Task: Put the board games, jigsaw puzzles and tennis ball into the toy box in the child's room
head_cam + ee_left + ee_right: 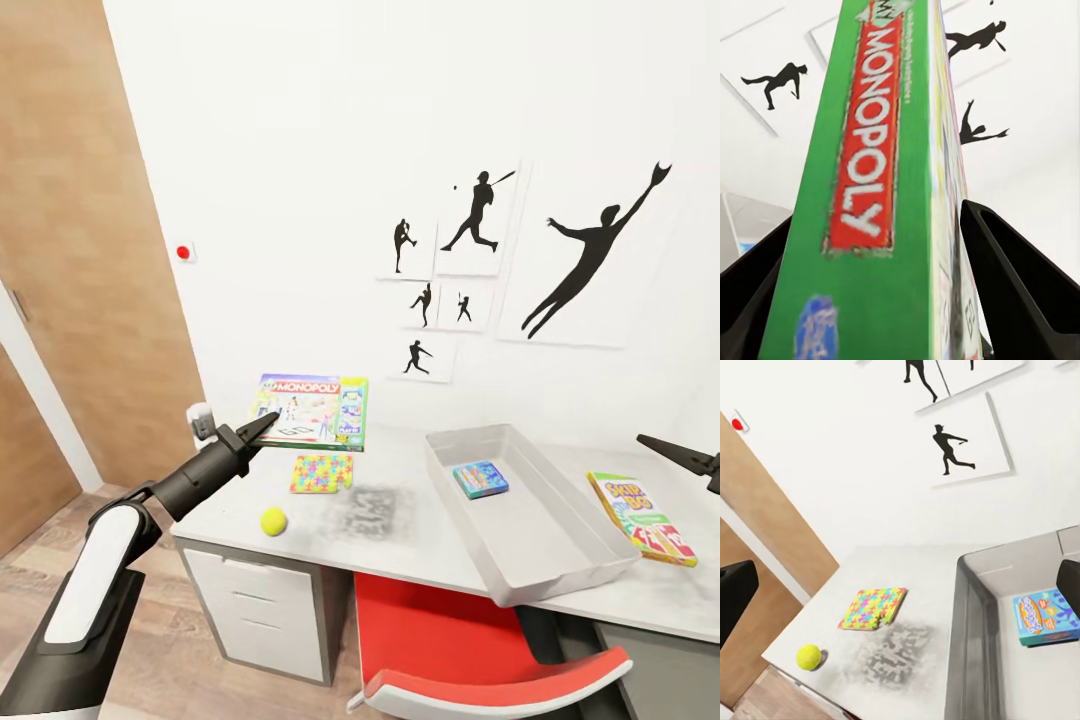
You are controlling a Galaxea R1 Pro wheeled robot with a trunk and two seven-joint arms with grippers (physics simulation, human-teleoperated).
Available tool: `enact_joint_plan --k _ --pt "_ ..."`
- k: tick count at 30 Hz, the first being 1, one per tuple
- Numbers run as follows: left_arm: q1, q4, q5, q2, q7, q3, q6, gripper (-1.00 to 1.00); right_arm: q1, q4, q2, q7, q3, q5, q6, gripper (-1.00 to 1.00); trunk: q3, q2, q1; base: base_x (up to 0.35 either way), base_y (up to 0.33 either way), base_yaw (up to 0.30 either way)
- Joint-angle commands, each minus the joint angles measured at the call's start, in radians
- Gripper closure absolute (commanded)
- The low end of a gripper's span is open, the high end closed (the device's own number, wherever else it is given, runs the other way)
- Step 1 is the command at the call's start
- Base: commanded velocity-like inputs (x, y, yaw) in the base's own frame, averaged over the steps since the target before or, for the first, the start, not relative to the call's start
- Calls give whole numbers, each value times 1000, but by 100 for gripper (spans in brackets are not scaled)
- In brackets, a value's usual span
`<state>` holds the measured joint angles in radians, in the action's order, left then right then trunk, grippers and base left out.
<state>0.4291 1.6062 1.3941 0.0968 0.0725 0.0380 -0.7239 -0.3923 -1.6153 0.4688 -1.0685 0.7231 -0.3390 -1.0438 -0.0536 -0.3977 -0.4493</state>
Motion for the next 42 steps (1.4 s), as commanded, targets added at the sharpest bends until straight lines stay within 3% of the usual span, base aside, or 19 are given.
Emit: enact_joint_plan --k 1,11,22,42 --pt "1 0 -1 0 5 2 -6 100 -1 0 0 -5 0 3 -3 -100 -2 -2 -1 11 -2 0" --pt "1 0 -1 1 7 3 -6 100 -1 0 -2 -5 -8 3 -3 -100 -2 -2 -1 4 -1 -12" --pt "1 0 -1 1 8 3 -8 100 -1 0 -2 -5 -8 3 -3 -100 -2 -2 -1 7 0 -216" --pt "0 0 -1 1 22 3 -8 100 -1 0 -2 -5 -6 3 -3 -100 -2 -2 -1 124 0 -36"
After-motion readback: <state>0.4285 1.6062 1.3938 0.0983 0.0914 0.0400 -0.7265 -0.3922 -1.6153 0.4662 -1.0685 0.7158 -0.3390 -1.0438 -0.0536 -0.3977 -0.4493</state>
